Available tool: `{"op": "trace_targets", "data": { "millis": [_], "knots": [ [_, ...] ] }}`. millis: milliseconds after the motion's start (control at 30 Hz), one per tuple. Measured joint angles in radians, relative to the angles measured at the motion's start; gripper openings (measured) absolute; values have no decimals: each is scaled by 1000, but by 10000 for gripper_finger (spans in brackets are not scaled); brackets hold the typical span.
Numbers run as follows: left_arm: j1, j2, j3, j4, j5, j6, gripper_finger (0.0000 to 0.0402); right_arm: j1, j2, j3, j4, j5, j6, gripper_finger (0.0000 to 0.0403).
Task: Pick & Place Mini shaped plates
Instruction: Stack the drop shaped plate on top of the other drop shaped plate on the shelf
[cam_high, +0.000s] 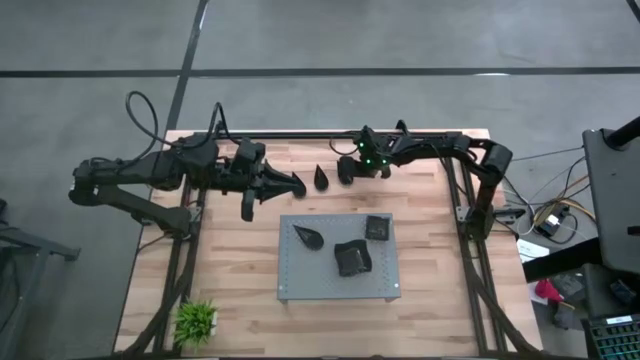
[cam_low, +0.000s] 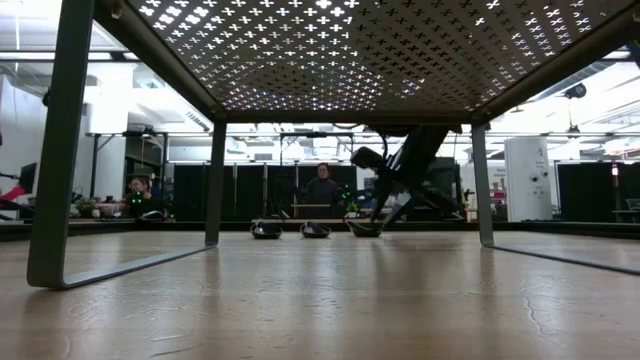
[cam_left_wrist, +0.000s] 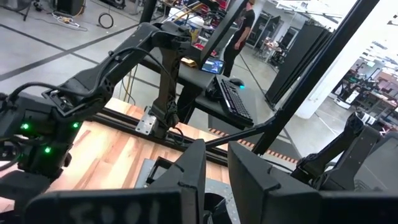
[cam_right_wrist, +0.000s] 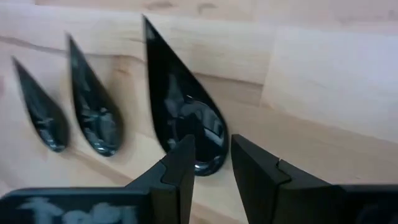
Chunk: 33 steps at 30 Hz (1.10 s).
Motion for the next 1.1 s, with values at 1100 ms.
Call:
{"op": "trace_targets", "data": {
  "millis": [1100],
  "knots": [
    [0, -1, 0, 0, 0, 18, 61, -3, 13, -7, 54, 44, 15, 100]
  ]
}}
